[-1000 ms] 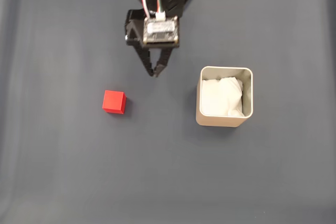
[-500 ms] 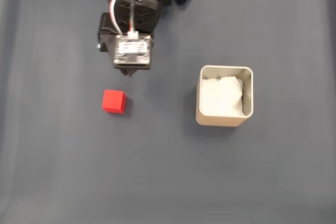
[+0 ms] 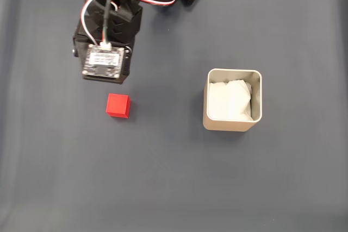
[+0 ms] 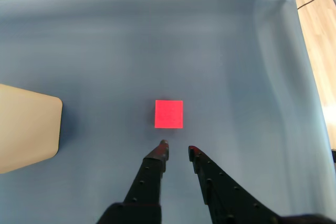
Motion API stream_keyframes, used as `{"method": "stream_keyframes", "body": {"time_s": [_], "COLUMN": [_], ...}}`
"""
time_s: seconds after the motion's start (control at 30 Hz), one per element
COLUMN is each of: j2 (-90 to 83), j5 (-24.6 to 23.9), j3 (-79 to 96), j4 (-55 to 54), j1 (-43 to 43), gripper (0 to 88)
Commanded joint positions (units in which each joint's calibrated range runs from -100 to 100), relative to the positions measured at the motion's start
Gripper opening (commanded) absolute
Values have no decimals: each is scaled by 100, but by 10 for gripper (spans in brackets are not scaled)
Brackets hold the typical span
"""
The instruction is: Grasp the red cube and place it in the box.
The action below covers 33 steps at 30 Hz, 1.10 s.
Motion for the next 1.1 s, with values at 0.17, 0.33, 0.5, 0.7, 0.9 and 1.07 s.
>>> {"method": "stream_keyframes", "body": {"time_s": [0.17,0.33,0.5,0.7,0.9,1.07], "j2": [233,276,355,546,790,964], "j5": [-15,-24,-59,-98,-117,-137], "j3": [-407,-407,-370,-306,-306,-343], "j4": [-31,-31,-89,-473,-1055,-1390], "j1": [209,224,188,103,46,-47], "gripper": [254,332,377,394,402,403]}}
